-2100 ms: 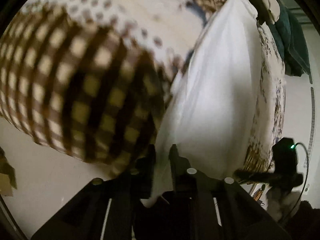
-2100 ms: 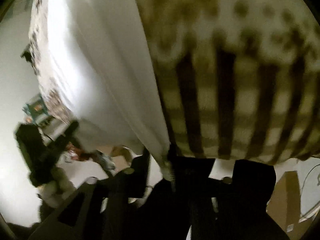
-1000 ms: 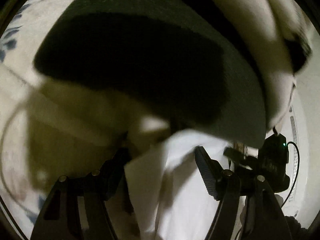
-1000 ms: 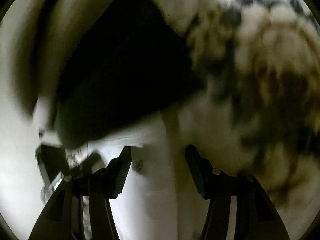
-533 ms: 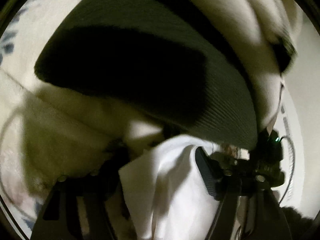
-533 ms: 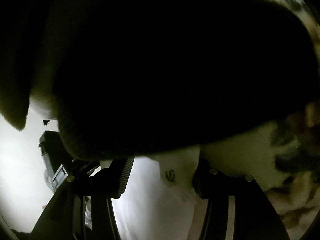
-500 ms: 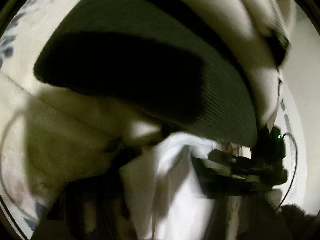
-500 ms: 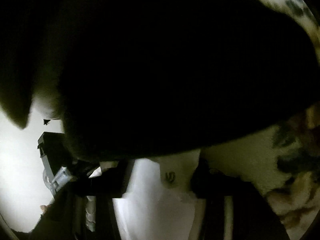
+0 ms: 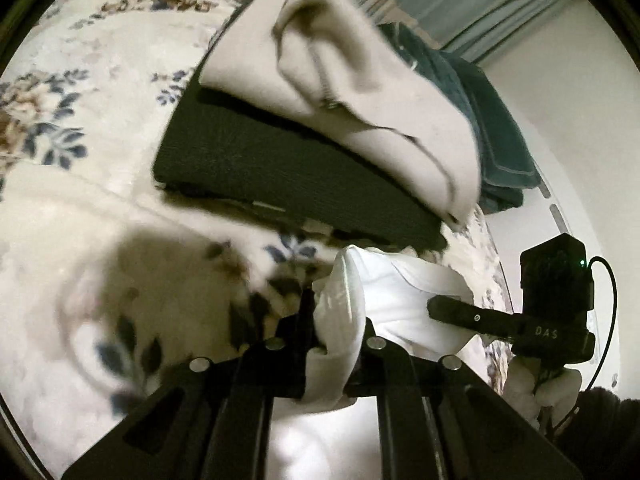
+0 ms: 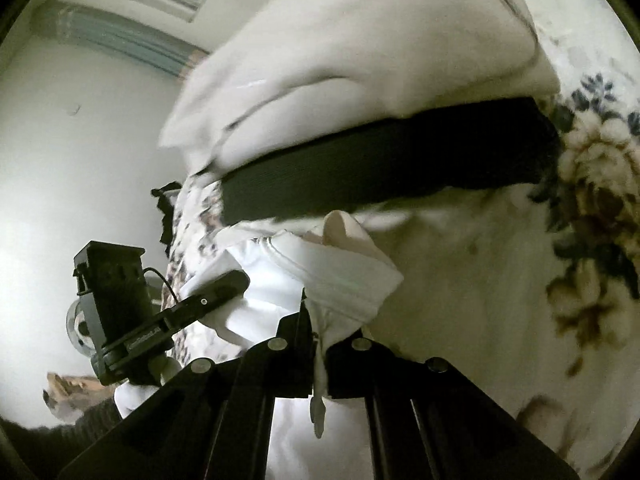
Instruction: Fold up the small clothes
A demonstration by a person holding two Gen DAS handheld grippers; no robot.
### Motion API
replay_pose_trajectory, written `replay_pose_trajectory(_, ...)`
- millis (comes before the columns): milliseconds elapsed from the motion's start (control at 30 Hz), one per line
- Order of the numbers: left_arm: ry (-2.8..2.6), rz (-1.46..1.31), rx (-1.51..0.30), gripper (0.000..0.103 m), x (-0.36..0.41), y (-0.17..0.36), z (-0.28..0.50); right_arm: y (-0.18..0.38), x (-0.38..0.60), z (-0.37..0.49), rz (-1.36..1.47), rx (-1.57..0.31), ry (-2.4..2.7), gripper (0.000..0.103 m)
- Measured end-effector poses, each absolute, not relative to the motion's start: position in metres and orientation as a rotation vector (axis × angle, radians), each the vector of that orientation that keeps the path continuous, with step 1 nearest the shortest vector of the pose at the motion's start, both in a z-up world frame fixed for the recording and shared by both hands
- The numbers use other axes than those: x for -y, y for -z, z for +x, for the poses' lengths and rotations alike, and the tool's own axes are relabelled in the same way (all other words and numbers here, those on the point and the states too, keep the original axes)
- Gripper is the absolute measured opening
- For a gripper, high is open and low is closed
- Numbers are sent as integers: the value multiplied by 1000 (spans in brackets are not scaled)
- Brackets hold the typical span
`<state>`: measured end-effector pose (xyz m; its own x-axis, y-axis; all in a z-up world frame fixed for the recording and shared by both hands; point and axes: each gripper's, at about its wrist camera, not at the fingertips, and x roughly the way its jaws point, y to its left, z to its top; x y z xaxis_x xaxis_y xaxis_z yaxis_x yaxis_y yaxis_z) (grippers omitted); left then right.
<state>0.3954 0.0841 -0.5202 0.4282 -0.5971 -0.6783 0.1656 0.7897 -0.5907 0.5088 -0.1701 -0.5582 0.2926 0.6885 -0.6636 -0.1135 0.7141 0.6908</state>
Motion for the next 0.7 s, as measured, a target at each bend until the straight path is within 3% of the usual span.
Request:
replay_pose_trajectory(200,528,-483,-989,8,-91,495,346,522,168,432,504,-1113,-619,3)
replay_pose_trajectory(300,520,-481,-1026,13,-74,489,323,508,144,383,458,-1134,-654,3)
replay_pose_trajectory(333,505,-487,-1054,21,-66,493,310,505,150,371,448,-1150,-663,4)
replay_pose_trajectory(367,492,-491,-1075,37,-71,497,297,506,148,353,435,-1174,-676,4)
replay_pose_trajectory(433,447,-502,-1127,65,-81,508,258,512,158,320,413,-1257,-691,11)
replay_pose_trajectory(467,423,-508,-1147,65,-87,511,242,518,158,302,399,-1316,-691,14)
replay_pose_trajectory(533,368,-545,-1228,65,-104,526,206,528,155,268,359,-1424,-704,37)
replay_pose_trajectory(567,332,-545,-1261,65,-109,532,197,533,158,251,339,-1485,-713,42)
replay_pose_trajectory(700,243,-610,-1300,65,-138,537,168,541,171,209,356,-1612,-675,48)
